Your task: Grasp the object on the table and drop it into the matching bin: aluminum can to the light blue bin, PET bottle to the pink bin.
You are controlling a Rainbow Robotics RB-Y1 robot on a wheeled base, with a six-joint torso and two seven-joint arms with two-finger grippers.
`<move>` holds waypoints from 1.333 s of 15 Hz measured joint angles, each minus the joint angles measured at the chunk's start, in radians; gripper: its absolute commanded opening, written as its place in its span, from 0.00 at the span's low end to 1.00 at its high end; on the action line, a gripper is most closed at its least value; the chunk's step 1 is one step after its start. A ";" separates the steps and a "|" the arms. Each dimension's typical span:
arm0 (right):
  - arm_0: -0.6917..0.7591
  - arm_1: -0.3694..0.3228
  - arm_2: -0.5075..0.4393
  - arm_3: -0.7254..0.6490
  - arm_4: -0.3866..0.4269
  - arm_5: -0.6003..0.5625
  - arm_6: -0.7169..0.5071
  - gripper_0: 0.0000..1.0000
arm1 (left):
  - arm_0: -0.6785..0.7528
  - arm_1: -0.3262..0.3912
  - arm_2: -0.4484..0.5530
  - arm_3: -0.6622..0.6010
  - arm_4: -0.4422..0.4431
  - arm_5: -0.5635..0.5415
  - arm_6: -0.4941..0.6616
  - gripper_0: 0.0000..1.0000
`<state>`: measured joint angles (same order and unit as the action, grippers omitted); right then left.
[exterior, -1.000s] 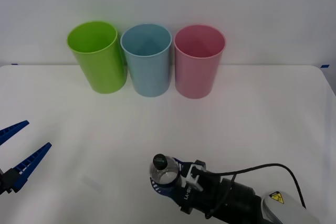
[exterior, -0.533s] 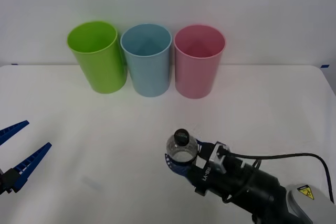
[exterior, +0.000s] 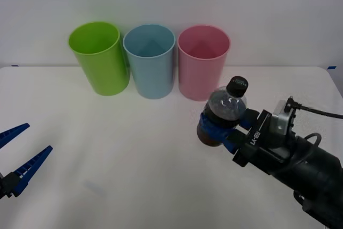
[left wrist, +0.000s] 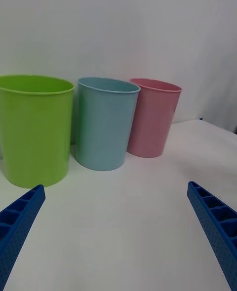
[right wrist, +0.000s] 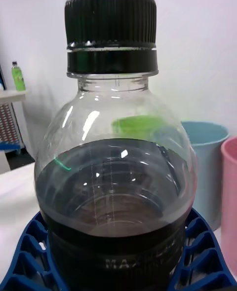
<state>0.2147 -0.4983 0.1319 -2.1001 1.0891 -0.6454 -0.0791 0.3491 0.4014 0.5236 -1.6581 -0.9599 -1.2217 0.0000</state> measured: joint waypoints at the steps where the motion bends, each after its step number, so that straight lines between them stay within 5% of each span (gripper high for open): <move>1: -0.012 -0.005 -0.020 -0.017 0.000 0.017 -0.051 0.00 | 0.000 0.000 0.000 0.000 0.000 0.000 0.000 1.00; 7: -0.192 -0.050 -0.040 0.006 0.010 0.169 -0.243 0.00 | 0.000 0.000 0.000 0.000 0.000 0.000 0.000 1.00; 14: -0.524 -0.037 -0.034 0.307 0.046 0.179 -0.261 0.00 | 0.000 0.000 0.000 0.000 0.000 0.000 0.000 1.00; 20: -0.750 0.055 -0.035 0.597 0.151 0.183 -0.254 0.00 | 0.000 0.000 0.000 0.000 0.000 0.000 0.000 1.00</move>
<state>-0.5353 -0.4428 0.0971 -1.5030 1.2406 -0.4626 -0.3326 0.3491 0.4014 0.5236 -1.6581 -0.9599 -1.2217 0.0000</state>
